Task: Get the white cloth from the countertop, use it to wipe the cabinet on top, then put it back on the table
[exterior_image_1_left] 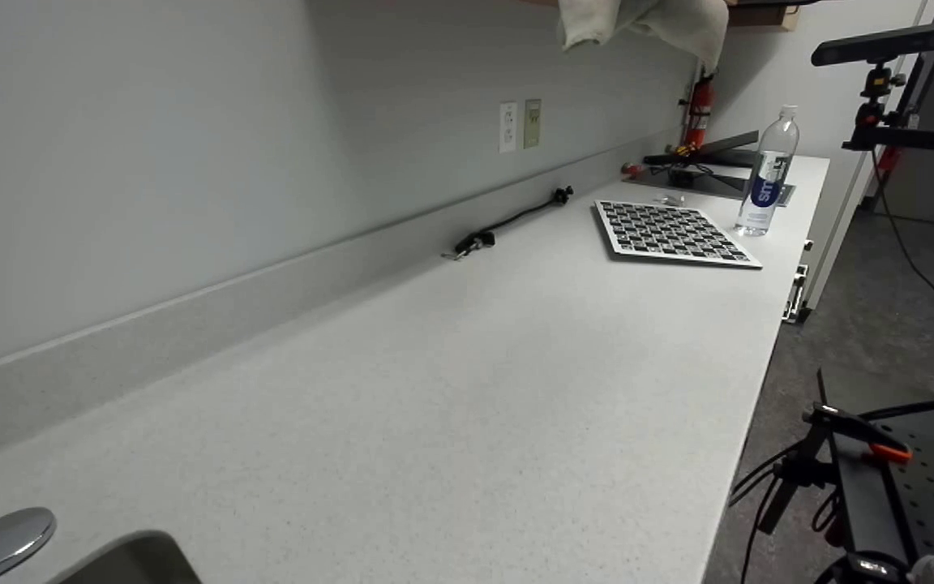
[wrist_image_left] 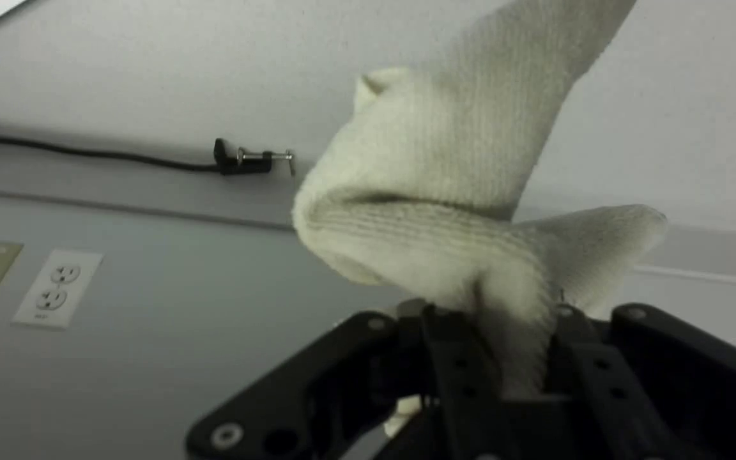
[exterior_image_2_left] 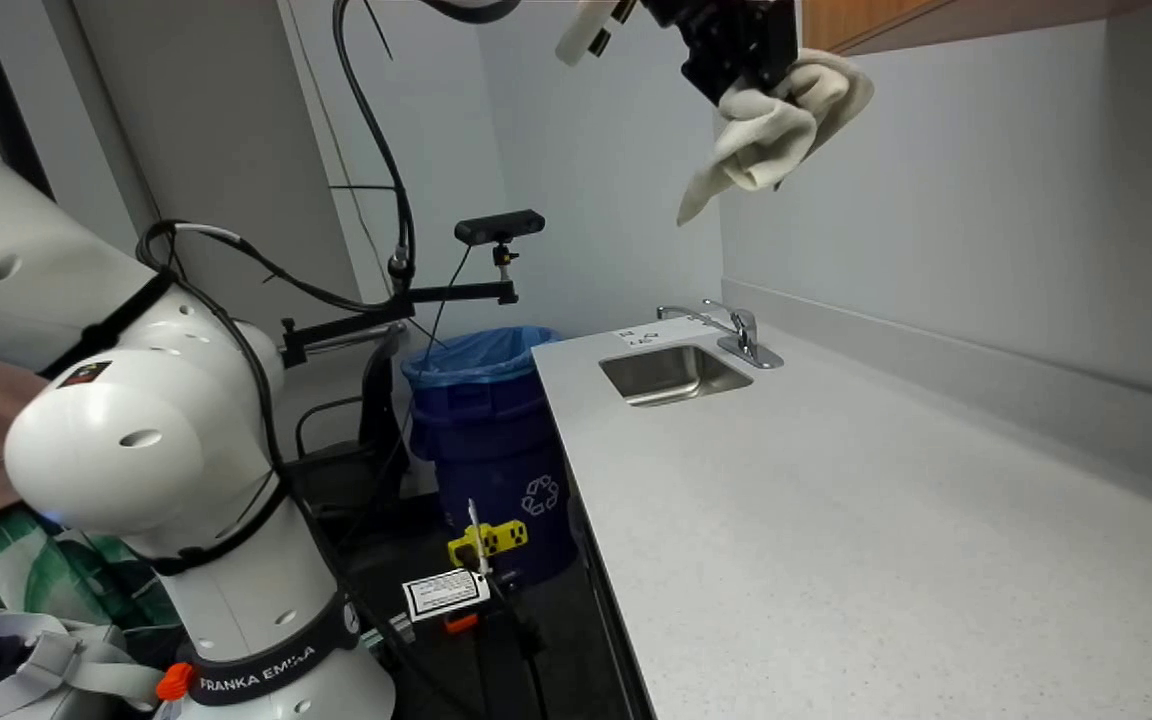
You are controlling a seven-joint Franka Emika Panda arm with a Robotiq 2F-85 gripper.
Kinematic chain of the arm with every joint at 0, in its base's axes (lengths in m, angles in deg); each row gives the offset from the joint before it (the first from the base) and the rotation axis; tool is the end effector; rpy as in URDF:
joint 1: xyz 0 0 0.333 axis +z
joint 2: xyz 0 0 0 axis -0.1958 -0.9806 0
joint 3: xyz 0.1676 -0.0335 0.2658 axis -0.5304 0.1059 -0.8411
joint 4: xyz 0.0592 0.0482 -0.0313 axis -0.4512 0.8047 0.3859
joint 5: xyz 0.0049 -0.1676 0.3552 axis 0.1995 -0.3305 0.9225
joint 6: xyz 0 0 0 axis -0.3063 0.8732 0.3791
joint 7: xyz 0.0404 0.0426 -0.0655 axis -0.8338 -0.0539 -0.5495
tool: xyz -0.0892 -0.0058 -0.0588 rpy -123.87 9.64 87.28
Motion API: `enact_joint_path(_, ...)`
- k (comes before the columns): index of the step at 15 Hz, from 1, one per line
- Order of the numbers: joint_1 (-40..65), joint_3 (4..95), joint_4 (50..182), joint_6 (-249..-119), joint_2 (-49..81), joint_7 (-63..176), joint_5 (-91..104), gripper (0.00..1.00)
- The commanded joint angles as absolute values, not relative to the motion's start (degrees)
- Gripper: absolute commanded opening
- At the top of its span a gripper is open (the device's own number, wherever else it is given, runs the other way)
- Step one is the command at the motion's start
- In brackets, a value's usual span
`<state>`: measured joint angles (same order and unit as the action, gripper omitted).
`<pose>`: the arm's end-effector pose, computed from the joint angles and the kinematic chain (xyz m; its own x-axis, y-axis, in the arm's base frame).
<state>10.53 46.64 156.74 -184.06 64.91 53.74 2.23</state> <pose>0.4268 -0.0174 0.6124 0.8293 0.0155 0.5586 -0.0396 -0.9955 0.0864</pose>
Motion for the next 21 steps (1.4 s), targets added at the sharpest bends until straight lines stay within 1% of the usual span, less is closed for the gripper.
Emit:
enact_joint_path(1, 7.1, 44.5, 158.2, -193.2, 66.3, 57.0, -0.2, 0.03)
enact_joint_path(6, 1.1, 41.0, 160.0, -206.7, 65.7, 63.0, -3.4, 0.03)
enact_joint_path(14, -7.4, 34.3, 163.4, -217.7, 66.1, 70.3, -3.8, 0.03)
enact_joint_path(16, -6.5, 34.4, 164.0, -218.1, 66.1, 69.5, -2.3, 0.03)
enact_joint_path(21, 1.4, 39.4, 164.0, -210.0, 66.6, 62.5, 1.4, 0.03)
